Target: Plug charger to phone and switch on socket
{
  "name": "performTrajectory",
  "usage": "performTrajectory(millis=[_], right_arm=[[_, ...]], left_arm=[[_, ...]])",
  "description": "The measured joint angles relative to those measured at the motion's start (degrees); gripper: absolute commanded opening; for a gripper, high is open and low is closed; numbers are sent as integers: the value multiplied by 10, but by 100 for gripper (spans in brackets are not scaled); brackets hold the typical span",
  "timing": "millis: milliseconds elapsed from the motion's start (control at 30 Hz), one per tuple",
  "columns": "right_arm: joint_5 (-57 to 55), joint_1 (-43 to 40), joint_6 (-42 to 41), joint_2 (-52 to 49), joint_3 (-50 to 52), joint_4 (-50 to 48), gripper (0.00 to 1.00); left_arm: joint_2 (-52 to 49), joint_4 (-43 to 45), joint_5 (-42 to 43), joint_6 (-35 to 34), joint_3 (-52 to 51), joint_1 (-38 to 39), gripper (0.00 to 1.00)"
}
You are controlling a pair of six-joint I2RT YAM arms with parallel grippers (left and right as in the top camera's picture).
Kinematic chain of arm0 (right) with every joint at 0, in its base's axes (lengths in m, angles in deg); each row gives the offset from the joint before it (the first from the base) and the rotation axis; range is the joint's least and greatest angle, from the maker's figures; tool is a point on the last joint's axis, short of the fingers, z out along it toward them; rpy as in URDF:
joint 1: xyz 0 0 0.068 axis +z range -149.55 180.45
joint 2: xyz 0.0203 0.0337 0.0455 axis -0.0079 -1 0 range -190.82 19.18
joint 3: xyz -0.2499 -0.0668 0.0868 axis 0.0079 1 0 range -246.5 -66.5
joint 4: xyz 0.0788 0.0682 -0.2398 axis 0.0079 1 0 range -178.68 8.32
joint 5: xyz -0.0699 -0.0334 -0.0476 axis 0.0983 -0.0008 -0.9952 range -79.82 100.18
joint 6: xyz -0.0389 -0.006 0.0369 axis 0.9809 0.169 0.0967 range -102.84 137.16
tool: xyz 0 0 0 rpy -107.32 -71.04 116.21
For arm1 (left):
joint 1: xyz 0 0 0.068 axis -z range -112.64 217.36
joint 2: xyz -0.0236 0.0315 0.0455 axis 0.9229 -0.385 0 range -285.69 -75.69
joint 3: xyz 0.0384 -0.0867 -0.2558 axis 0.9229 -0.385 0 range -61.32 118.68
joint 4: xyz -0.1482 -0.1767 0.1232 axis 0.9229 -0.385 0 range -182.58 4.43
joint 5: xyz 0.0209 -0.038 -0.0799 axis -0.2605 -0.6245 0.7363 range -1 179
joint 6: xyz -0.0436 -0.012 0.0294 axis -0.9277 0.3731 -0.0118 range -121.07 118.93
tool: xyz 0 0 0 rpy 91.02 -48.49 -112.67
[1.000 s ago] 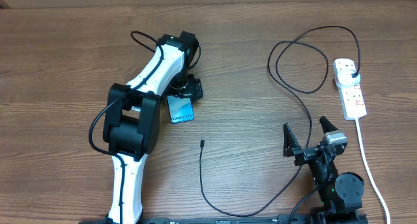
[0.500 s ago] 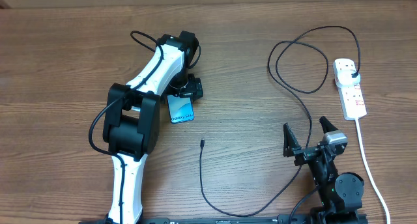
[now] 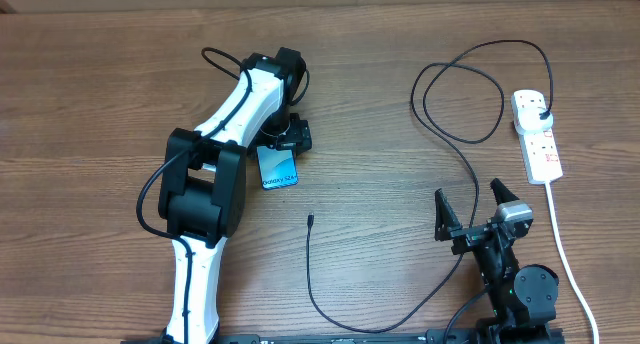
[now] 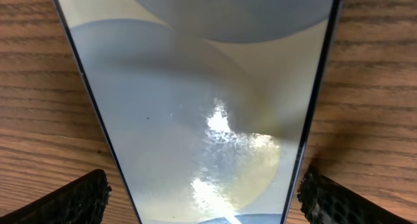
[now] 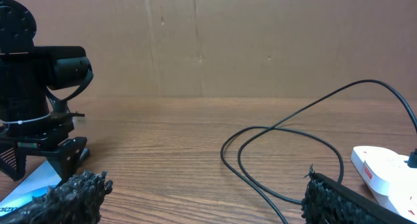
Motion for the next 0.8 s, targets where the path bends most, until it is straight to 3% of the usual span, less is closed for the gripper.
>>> performTrajectory(millis=[167,533,800], right_arm=[[0,0,0,0,0,0,100],[0,0,0,0,0,0,100],[0,0,0,0,0,0,100]], left_arm=[[1,4,0,0,-4,0,98],[5,16,9,0,-14,0,85],[28,52,14,6,-58,0,87]])
